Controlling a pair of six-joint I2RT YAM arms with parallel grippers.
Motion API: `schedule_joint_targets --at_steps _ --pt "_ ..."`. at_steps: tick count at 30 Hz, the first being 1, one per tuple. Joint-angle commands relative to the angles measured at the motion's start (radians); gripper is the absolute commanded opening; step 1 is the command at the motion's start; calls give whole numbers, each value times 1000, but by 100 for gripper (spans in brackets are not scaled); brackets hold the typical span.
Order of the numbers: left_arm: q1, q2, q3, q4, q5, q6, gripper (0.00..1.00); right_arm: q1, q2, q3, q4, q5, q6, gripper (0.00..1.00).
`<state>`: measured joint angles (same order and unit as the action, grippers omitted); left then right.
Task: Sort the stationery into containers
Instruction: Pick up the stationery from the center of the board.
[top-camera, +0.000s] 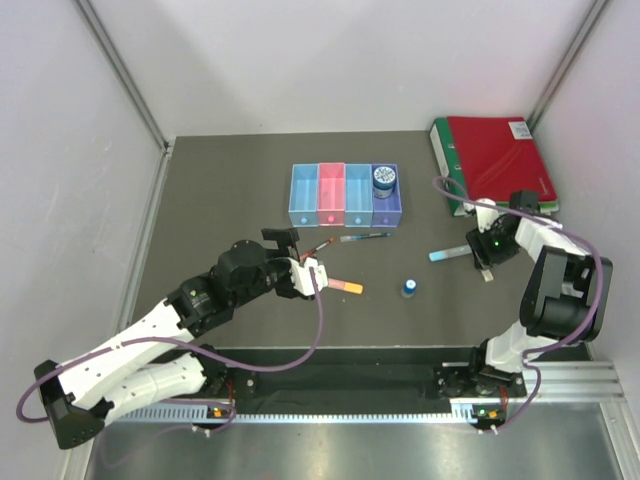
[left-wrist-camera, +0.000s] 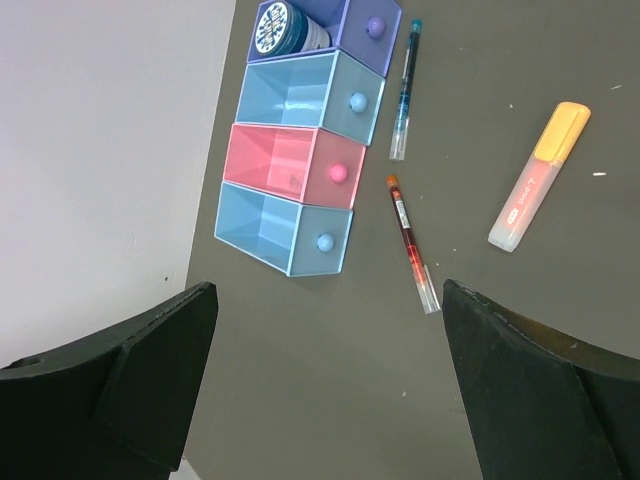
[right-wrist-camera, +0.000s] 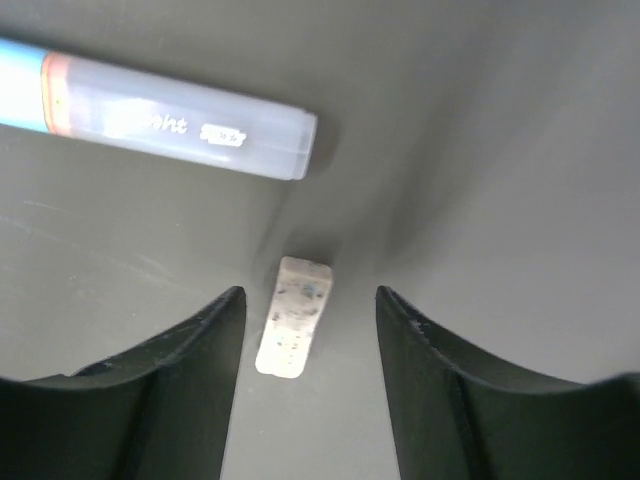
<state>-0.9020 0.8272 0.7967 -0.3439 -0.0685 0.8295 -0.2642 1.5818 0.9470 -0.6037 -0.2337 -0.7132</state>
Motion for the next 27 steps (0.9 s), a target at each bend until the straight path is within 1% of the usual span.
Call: schedule_joint_targets --at_steps 1,4,8,9,11,12,14,15,16,18,23,27 --pt "3 -5 32 56 -1 -3 99 -9 -5 -34 24 -13 0 50" --pt "3 -5 32 56 -1 0 99 -9 -5 -62 41 -6 0 47" --pt "3 -5 32 54 2 -4 99 -9 -6 -80 58 1 8 37" --pt "3 -3 32 55 3 -4 99 -9 -5 -79 59 2 9 32" --pt "3 -2 32 57 3 -6 99 -9 -3 -76 64 8 12 29" --pt "3 -3 33 59 3 -7 99 -9 -2 -74 64 10 14 23" --pt "3 -2 33 57 3 -9 99 -9 0 -67 65 13 14 16" --pt "3 0 35 59 3 -10 99 -7 0 -60 62 13 15 11" --pt "3 -2 35 57 1 -10 99 -9 -2 -50 53 13 12 10" --pt "3 -2 36 57 -1 -10 99 -9 -11 -30 39 11 12 5" --pt "3 -10 39 48 -2 -3 99 -9 -80 27 -36 7 -5 5" --pt "3 -14 36 48 -4 -1 99 -6 -131 113 -126 -22 -9 5"
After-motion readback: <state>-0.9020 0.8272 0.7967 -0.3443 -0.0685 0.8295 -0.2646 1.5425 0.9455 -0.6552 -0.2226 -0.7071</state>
